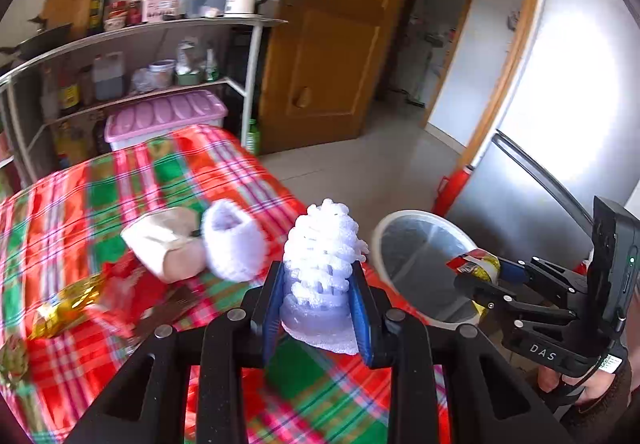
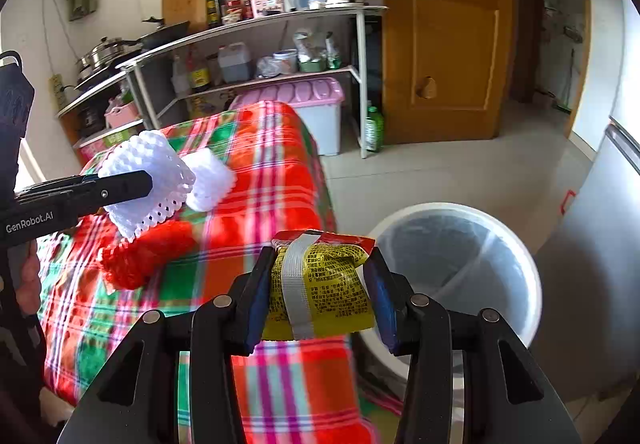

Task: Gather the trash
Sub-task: 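Carry the yellow packet and foam net in both tools over the trash bin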

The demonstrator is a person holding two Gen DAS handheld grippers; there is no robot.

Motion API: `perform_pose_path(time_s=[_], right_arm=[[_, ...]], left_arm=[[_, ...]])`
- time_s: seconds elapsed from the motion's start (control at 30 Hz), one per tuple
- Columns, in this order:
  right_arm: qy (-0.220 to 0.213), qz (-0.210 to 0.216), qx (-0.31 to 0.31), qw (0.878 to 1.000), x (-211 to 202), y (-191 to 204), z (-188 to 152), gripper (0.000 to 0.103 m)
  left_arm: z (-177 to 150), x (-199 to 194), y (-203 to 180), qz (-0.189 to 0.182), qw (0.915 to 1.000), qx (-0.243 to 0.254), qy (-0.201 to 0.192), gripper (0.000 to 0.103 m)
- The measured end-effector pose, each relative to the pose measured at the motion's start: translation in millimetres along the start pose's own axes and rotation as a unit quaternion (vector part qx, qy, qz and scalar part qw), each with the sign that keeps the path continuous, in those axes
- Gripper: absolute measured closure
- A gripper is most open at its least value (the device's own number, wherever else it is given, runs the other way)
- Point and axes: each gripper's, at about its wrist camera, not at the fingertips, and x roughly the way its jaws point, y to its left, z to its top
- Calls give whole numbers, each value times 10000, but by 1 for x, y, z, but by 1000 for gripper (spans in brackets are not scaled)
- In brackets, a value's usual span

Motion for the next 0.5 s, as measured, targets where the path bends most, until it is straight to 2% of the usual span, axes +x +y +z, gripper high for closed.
perform_pose_path(time_s=[0.23,0.5], right_arm=[[-23,-387,350,9986,-9,-48,-3,57],[209,-770,654,9947,2,-100,-14,57]], left_arm=[[14,46,-53,-562,9976,314,266,72],[16,110,-103,-827,9922,585,732,71]])
